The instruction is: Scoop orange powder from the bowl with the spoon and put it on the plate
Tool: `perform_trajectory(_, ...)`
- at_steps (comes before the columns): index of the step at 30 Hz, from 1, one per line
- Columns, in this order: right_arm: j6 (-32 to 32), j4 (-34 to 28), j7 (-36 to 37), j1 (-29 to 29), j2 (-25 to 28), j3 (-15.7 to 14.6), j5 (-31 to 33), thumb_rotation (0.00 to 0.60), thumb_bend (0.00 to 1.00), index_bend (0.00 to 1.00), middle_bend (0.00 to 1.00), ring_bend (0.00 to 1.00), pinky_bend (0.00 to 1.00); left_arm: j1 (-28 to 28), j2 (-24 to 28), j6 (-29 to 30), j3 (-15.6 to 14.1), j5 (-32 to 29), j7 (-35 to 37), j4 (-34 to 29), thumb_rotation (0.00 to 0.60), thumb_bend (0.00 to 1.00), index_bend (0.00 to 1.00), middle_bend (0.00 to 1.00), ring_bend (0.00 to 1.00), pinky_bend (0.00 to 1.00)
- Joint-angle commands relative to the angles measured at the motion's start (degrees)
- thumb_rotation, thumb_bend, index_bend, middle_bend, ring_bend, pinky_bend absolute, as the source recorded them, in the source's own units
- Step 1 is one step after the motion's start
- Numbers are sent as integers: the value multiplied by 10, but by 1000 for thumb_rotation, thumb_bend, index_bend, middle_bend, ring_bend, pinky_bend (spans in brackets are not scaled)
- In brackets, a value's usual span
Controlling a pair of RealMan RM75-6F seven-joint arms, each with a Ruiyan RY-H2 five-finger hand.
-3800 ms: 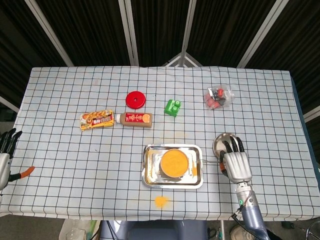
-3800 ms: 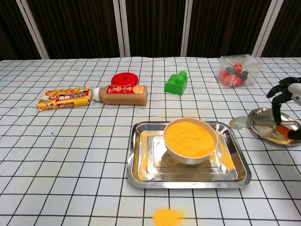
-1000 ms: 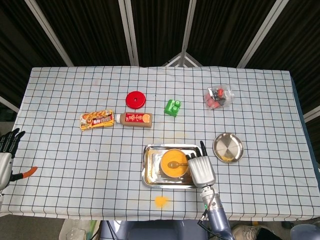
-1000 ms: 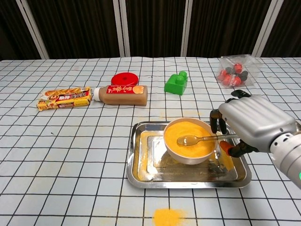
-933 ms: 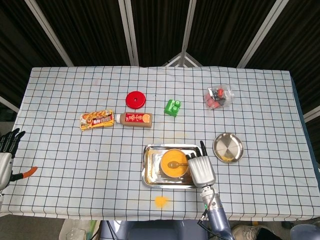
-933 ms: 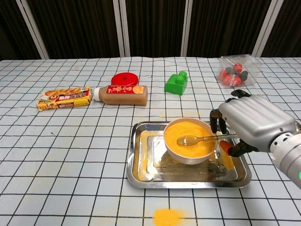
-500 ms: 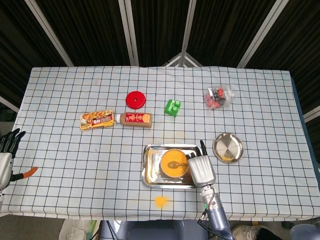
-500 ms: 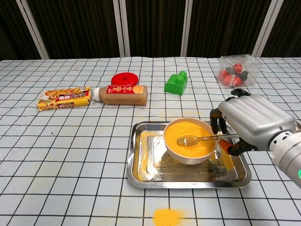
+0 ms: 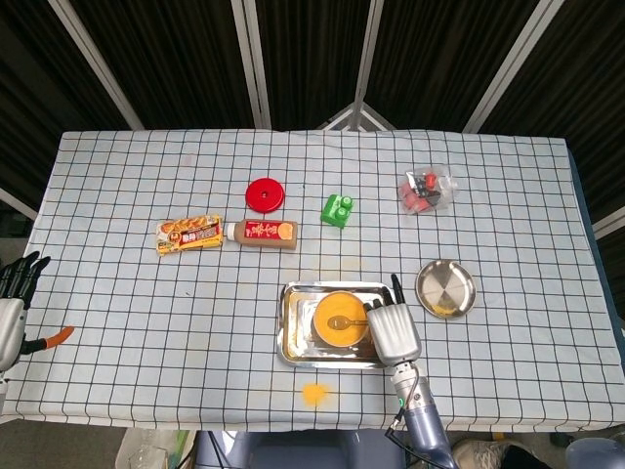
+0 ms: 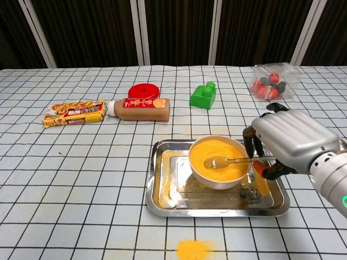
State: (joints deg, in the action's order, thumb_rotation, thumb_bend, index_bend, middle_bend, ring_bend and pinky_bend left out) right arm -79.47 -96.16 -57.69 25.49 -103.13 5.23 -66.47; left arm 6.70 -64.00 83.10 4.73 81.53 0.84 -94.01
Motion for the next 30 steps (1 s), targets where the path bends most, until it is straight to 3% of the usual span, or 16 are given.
perform_trajectory(1,0,1,0,0,-1,-1,-1,600,450,549,527,235,0,0,0,0,0,0,0,0,600,1,0,0,0,0)
perform_trajectory(14,-5,0,10,0,3,1,-19,600,451,616,578,295,0,0,0,0,0,0,0,-1,600,1,0,0,0,0)
perform_trajectory(22,-9,1,17,2,9,1,-42,600,487,684,675,448,0,0,0,0,0,0,1,-1,600,1,0,0,0,0)
perform_trajectory(30,-9,-5,12,1,16,2,-47,600,543,706,687,453,0,0,1,0,0,0,1,-2,600,1,0,0,0,0)
